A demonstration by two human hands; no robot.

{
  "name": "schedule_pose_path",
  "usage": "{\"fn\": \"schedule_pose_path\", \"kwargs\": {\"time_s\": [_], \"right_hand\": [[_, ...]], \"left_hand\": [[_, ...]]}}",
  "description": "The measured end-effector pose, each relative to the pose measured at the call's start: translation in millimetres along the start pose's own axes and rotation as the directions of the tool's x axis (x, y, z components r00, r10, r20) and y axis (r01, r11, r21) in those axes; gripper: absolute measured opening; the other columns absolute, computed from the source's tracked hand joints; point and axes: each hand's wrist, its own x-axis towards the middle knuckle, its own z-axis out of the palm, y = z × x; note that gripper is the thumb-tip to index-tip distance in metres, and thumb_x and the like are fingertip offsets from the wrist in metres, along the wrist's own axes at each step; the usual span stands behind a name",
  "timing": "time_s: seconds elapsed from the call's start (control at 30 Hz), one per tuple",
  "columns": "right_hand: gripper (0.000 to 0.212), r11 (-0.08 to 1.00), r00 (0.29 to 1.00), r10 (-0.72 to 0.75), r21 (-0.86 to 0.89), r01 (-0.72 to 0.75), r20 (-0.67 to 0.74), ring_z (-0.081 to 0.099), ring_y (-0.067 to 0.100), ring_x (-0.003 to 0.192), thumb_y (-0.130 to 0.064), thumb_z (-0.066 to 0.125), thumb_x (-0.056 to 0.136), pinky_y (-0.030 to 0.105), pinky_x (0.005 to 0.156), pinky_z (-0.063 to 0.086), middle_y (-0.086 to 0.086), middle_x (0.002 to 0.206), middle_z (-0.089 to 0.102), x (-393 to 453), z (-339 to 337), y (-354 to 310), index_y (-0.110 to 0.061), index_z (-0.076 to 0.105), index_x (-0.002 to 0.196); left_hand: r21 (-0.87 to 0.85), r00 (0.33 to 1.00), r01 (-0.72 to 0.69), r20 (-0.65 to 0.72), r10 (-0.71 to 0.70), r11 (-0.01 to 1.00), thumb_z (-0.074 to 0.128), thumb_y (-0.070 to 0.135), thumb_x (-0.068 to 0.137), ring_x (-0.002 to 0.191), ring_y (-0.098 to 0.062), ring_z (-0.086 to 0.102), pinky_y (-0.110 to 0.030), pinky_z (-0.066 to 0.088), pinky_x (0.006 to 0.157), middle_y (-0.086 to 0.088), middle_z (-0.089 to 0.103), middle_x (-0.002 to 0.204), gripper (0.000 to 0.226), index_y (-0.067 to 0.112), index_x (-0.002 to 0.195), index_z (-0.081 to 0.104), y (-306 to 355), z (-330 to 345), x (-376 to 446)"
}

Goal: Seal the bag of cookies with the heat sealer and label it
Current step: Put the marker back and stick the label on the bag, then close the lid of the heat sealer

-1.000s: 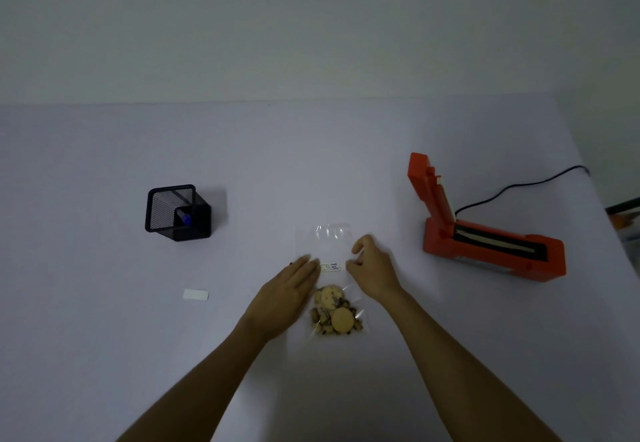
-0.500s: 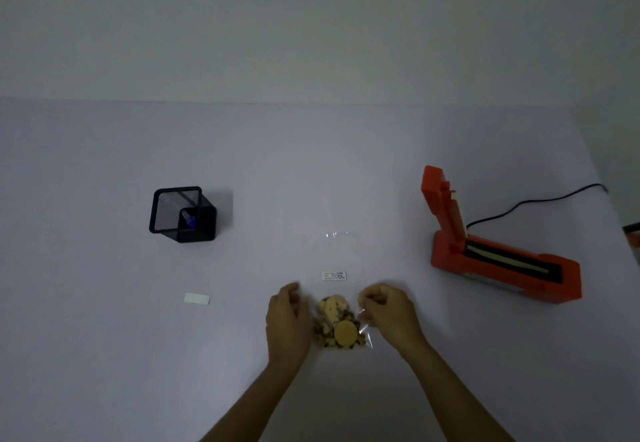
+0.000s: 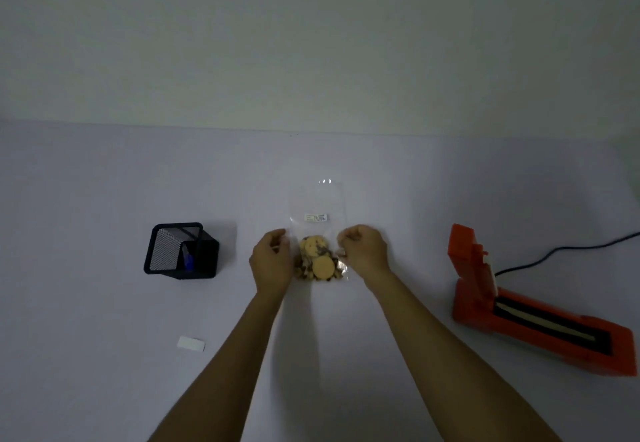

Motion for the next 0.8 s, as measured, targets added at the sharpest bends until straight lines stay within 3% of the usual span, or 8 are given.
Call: {"fn": "schedule_pose_path", "kwargs": {"time_s": [0.17, 0.43, 0.5, 0.6, 0.63, 0.73, 0.8], "right_hand": [[0.012, 0.989, 0.998, -0.04, -0.147, 0.033, -0.045, 0.067, 0.024, 0.09, -0.013, 0.066, 0.084, 0.022, 0.071, 0.043, 0.011, 0.096, 0.073, 15, 7, -10, -0.004, 0.07, 0.091], [0.042, 0.94, 0.986, -0.162, -0.309, 0.142, -0.041, 0.06, 0.026, 0.104, -0.028, 0.07, 0.084, 0.027, 0.081, 0.045, 0.012, 0.115, 0.062, -32, -6, -7, -0.01, 0.056, 0.12], [0.04, 0.934, 0.984, -0.18, -0.317, 0.165, -0.017, 0.06, 0.022, 0.1, -0.029, 0.07, 0.084, 0.028, 0.079, 0.048, 0.009, 0.113, 0.062, -60, -19, 0, -0.013, 0.057, 0.118], [0.035, 0.914, 0.975, -0.22, -0.35, 0.206, 0.0, 0.06, 0.017, 0.095, -0.032, 0.07, 0.084, 0.025, 0.078, 0.047, 0.005, 0.108, 0.063, -110, -47, 18, -0.016, 0.059, 0.113], [0.034, 0.91, 0.975, -0.224, -0.36, 0.206, -0.007, 0.06, 0.016, 0.095, -0.033, 0.07, 0.084, 0.025, 0.078, 0.048, 0.004, 0.107, 0.062, -126, -59, 28, -0.016, 0.06, 0.111], [0.029, 0.937, 0.976, -0.201, -0.308, 0.165, -0.089, 0.059, 0.013, 0.092, -0.034, 0.07, 0.083, 0.023, 0.076, 0.047, 0.0, 0.101, 0.061, -168, -107, 60, -0.018, 0.061, 0.106], [0.026, 0.946, 0.958, -0.21, -0.29, 0.147, -0.197, 0.058, 0.012, 0.087, -0.029, 0.072, 0.082, 0.02, 0.072, 0.043, -0.002, 0.095, 0.062, -187, -148, 77, -0.017, 0.063, 0.103]], "left_hand": [[0.111, 0.999, -0.013, 0.031, 0.009, 0.994, 0.052, 0.012, 0.094, 0.109, -0.026, 0.059, -0.033, 0.044, 0.096, -0.013, 0.065, 0.118, 0.028, 0.004, 0.12, 0.061, 3, 2, 17], [0.14, 0.991, -0.11, 0.087, 0.098, 0.984, 0.048, 0.014, 0.096, 0.113, -0.026, 0.055, -0.031, 0.043, 0.094, -0.015, 0.056, 0.127, 0.035, 0.005, 0.129, 0.053, 22, -12, -19], [0.101, 0.983, -0.16, 0.111, 0.149, 0.982, 0.049, 0.017, 0.096, 0.105, -0.023, 0.058, -0.029, 0.046, 0.088, -0.01, 0.059, 0.119, 0.031, 0.008, 0.124, 0.057, 32, -17, -41], [0.071, 0.946, -0.296, 0.156, 0.283, 0.953, 0.049, 0.009, 0.094, 0.077, -0.01, 0.059, -0.019, 0.042, 0.069, 0.004, 0.063, 0.087, 0.017, 0.019, 0.097, 0.063, 45, -17, -75], [0.07, 0.936, -0.322, 0.174, 0.306, 0.944, 0.048, 0.007, 0.093, 0.078, -0.012, 0.06, -0.019, 0.041, 0.07, 0.002, 0.065, 0.088, 0.018, 0.018, 0.095, 0.062, 46, -13, -86], [0.039, 0.917, -0.323, 0.259, 0.303, 0.946, 0.051, 0.009, 0.094, 0.101, -0.023, 0.06, -0.028, 0.045, 0.085, -0.01, 0.061, 0.118, 0.028, 0.006, 0.12, 0.059, 49, 2, -122], [0.005, 0.894, -0.329, 0.323, 0.31, 0.944, 0.052, 0.01, 0.093, 0.106, -0.025, 0.059, -0.033, 0.047, 0.09, -0.013, 0.056, 0.128, 0.035, 0.005, 0.128, 0.053, 55, 10, -148]]}}
